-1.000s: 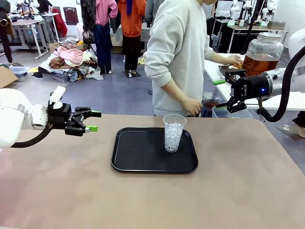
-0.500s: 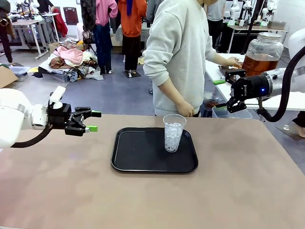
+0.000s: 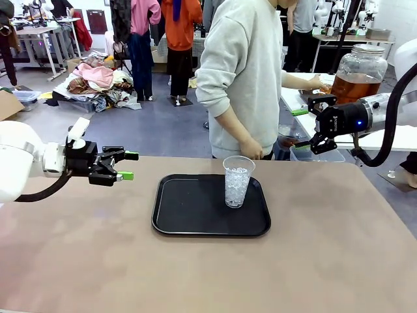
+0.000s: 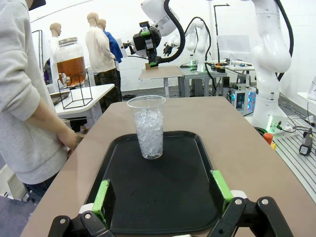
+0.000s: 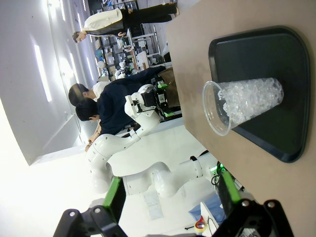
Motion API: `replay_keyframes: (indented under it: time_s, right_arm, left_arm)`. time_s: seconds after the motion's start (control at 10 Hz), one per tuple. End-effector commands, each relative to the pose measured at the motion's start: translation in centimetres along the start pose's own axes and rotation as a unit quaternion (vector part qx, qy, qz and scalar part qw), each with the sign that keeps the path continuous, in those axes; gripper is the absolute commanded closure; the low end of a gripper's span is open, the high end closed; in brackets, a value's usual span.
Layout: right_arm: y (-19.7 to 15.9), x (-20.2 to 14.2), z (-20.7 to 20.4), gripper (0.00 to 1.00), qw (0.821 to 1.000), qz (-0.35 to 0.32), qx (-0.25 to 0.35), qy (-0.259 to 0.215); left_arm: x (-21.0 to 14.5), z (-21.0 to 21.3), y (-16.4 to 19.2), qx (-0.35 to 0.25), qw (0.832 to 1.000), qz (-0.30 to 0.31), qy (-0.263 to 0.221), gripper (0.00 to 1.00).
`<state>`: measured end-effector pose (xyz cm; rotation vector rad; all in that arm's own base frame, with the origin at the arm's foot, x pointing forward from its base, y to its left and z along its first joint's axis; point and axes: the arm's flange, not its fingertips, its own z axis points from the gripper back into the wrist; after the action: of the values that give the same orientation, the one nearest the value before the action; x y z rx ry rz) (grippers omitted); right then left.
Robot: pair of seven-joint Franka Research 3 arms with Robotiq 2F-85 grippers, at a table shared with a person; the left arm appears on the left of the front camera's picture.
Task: Pour the drink into the iced cup.
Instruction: Pick up the iced cup indicated by the human and present it to them.
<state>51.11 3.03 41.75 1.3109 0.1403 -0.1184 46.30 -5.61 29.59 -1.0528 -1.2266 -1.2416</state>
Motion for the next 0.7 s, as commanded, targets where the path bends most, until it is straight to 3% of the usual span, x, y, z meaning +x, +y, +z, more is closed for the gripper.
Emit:
replay_keyframes:
  time_s: [0.0, 0.6]
  right_arm:
    - [0.1, -0.07, -0.01, 0.0, 1.0, 0.0, 0.001, 0.0]
    - [0.1, -0.07, -0.01, 0.0, 1.0, 0.0, 0.001, 0.0]
  left_arm:
    - [0.22, -0.19, 0.08, 0.005, 1.0, 0.003, 0.001, 0.0]
    - [0.22, -0.19, 0.08, 0.005, 1.0, 0.003, 0.001, 0.0]
